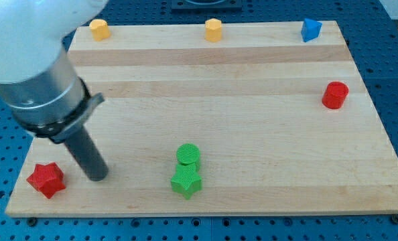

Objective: Push the green circle to the bottom right of the board

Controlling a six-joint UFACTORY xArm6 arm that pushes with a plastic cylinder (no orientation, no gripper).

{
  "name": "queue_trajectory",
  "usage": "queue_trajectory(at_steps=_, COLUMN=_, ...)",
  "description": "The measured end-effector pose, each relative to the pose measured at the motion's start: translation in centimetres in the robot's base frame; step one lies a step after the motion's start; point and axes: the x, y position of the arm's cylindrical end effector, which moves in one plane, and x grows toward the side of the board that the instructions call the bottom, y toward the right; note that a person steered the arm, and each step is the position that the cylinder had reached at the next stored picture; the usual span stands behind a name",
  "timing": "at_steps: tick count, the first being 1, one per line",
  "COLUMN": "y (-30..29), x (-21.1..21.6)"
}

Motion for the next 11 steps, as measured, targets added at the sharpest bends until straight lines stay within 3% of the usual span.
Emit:
queue_trajectory(at_steps=3, y=8.5, x=-2.8)
queue_trajectory(at_steps=7, y=11.9, x=-1.2)
queue_trajectory(at_steps=10, y=25.4, x=-4.8)
queue_trajectory(at_steps=11, y=25.9, x=-4.8)
